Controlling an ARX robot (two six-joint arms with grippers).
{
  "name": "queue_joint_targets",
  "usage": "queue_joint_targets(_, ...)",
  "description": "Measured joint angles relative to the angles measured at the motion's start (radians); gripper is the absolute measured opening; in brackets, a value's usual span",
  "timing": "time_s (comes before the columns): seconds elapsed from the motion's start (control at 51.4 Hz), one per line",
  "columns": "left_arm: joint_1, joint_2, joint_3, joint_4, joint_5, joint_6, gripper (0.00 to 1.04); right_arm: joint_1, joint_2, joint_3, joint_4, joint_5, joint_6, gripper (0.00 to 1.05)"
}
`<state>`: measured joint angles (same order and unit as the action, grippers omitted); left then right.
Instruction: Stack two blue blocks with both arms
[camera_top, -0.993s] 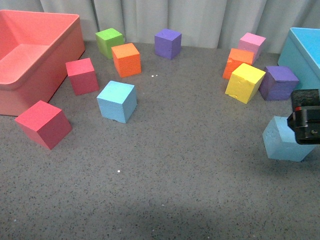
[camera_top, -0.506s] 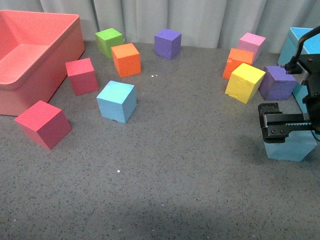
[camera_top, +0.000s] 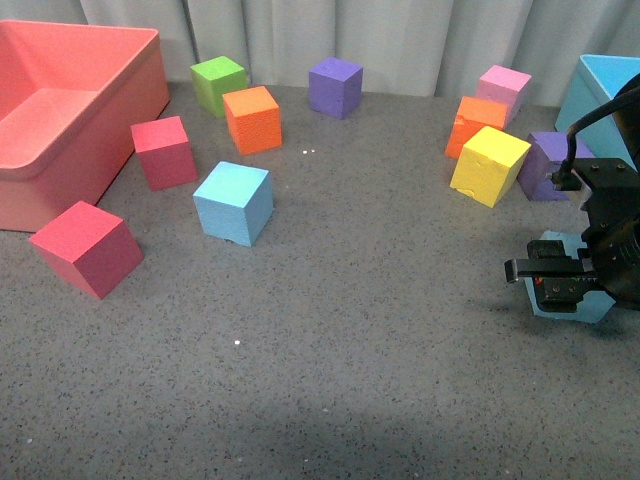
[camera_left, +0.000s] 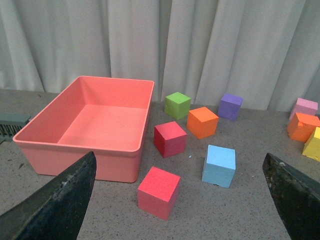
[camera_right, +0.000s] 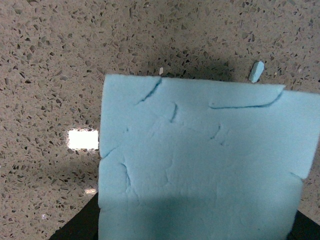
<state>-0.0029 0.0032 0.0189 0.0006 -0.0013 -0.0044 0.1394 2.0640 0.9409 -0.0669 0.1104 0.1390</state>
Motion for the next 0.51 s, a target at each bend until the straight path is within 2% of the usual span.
queue_joint_targets(0.097, 0.000, 0.000, 0.000, 0.000, 0.000, 0.000, 0.98, 0.017, -0.019, -0.005, -0.001, -0.029, 0.016, 0.48)
queue_joint_targets(0.273, 0.000, 0.000, 0.000, 0.000, 0.000, 0.000, 0.98, 0.087, -0.052, 0.025, -0.026, -0.042, 0.048, 0.46)
queue_joint_targets(0.292, 0.000, 0.000, 0.000, 0.000, 0.000, 0.000, 0.98, 0.243, 0.063, 0.218, -0.098, -0.059, 0.129, 0.45)
queue_joint_targets(0.506, 0.000, 0.000, 0.000, 0.000, 0.000, 0.000, 0.98, 0.293, 0.151, 0.349, -0.158, -0.036, 0.130, 0.45)
